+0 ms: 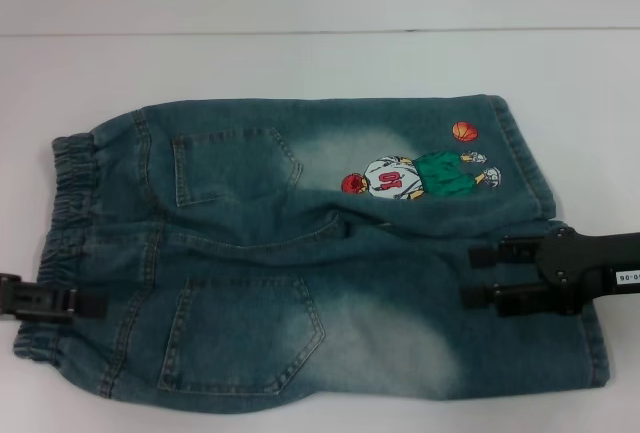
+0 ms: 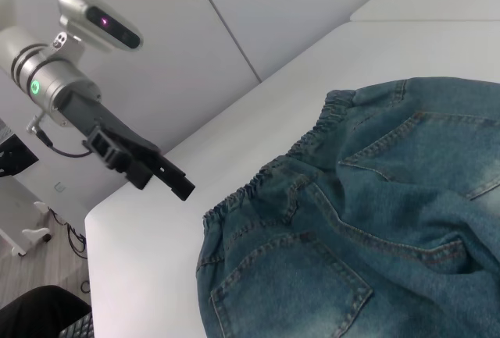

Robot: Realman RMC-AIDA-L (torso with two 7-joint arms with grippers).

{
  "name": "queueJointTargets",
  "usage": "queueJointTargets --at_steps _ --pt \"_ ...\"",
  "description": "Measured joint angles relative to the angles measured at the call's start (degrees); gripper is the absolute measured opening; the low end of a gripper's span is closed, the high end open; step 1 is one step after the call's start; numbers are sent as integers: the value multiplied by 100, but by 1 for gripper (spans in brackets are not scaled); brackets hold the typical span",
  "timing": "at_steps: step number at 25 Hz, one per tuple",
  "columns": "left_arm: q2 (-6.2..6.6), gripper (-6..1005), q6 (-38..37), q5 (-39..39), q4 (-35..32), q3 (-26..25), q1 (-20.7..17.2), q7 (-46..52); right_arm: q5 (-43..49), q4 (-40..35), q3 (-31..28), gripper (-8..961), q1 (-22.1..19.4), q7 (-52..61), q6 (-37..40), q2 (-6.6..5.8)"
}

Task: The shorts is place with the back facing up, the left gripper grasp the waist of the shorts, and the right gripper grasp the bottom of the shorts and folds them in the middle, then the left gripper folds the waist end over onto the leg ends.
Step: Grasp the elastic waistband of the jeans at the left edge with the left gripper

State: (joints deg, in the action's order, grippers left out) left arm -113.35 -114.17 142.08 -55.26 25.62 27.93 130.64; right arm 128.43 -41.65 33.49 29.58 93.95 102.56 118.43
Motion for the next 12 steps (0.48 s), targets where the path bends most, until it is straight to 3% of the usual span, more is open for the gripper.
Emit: queueJointTargets --at_steps 7,12 --pt "55 867 471 1009 -98 86 260 1045 -1 -1 0 791 11 -64 -20 -5" --pt "45 861 818 1313 -25 136 353 1319 -2 -1 0 791 13 -94 -63 -5"
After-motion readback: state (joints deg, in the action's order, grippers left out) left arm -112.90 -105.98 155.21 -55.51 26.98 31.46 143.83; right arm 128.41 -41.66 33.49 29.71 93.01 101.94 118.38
